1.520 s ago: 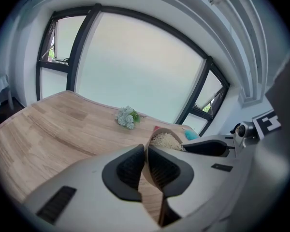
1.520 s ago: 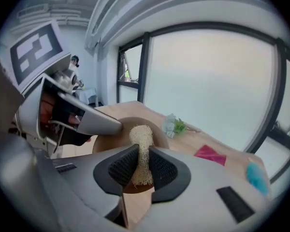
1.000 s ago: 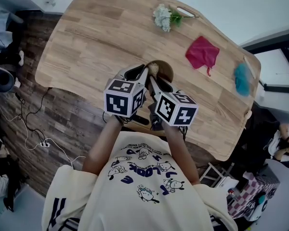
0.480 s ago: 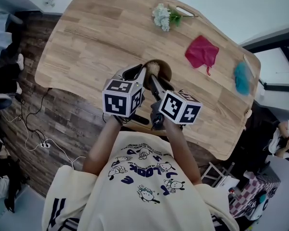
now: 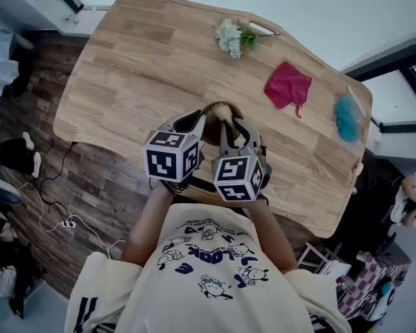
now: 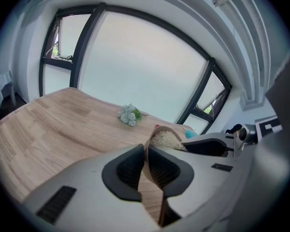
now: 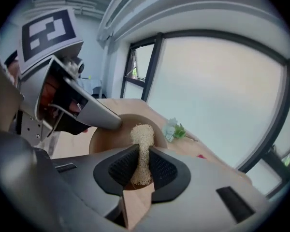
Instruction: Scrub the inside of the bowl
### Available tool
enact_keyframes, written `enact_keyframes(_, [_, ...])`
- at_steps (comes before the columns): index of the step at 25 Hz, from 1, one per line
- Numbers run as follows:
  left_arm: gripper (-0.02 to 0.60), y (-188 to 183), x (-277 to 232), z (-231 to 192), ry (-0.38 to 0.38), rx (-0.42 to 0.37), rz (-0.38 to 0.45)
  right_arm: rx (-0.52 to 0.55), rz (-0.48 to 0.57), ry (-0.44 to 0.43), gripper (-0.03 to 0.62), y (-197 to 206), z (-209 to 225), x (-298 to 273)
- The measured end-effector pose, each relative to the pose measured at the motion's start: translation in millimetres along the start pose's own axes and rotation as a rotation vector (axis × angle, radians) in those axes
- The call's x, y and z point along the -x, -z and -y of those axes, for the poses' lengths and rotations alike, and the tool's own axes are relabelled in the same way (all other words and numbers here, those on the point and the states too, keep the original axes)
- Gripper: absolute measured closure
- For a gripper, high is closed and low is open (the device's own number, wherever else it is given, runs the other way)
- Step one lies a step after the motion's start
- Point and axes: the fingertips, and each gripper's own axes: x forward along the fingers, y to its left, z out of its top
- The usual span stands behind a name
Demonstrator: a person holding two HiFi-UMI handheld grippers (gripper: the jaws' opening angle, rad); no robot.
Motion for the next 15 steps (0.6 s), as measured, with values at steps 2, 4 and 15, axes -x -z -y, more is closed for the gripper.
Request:
enact_keyframes(2, [0.529, 4.7, -1.4, -1.5, -0.003, 0.021, -0.010, 0.090, 0.001, 0.049, 0.534, -0.4, -0.7, 0.8])
enact_keyframes(4, [0.531, 10.1, -3.2, -3.2, -0.005, 0.044, -0.021, 0.158, 0.000, 0.093, 0.534, -0.2, -2.1, 1.7])
enact_keyframes(15, [0.532, 25.7, -0.7, -15.5, -0.025, 0.101, -0.041, 0.059, 0.066, 0.173, 0.534, -14.6, 5.4, 22.6])
